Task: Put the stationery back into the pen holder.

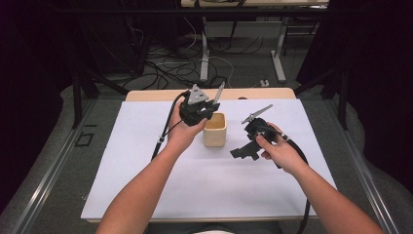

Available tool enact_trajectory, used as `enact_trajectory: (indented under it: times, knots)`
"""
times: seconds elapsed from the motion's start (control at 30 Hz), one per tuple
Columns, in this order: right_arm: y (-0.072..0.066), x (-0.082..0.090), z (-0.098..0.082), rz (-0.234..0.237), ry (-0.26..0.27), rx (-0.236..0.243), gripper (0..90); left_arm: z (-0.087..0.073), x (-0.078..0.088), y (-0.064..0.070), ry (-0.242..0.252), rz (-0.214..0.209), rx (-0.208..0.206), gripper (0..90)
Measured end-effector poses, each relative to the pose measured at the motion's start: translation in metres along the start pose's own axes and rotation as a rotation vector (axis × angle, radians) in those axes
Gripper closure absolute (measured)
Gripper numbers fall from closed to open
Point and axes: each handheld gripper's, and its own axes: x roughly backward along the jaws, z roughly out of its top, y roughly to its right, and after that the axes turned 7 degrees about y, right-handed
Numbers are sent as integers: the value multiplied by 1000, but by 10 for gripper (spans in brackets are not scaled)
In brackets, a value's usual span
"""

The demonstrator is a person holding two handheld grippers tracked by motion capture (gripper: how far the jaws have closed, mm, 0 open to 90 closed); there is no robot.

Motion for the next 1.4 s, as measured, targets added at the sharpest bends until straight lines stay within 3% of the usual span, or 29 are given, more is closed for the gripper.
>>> enact_trajectory:
  times: [0.03,0.07,0.5,1.1,1.2,1.23,1.27,1.3,1.33,1.4]
  knots:
    - [0,-3,-3,12,49,-10,0,-1,-3,-1,8,1,20,788]
    - [0,-1,-1,15,-10,-8,0,-3,-7,-3,8,3,36,789]
    - [4,-5,-8,16,-6,-30,0,-26,-40,-9,-94,38,115,788]
    - [2,-7,-8,36,10,-18,0,-45,-51,-13,-217,67,179,783]
    - [2,-6,-7,40,-17,-22,0,-43,-48,-14,-201,67,191,678]
    - [3,-8,-9,44,22,-21,0,-42,-47,-16,-198,72,186,643]
    - [3,-7,-8,36,-1,-16,0,-41,-45,-16,-191,77,189,621]
    - [4,-8,-9,46,21,-17,0,-40,-42,-16,-184,92,185,587]
    - [4,-5,-7,36,-20,-16,0,-39,-41,-16,-180,102,187,549]
    - [3,-5,-8,33,-15,-41,0,-37,-36,-18,-178,113,194,490]
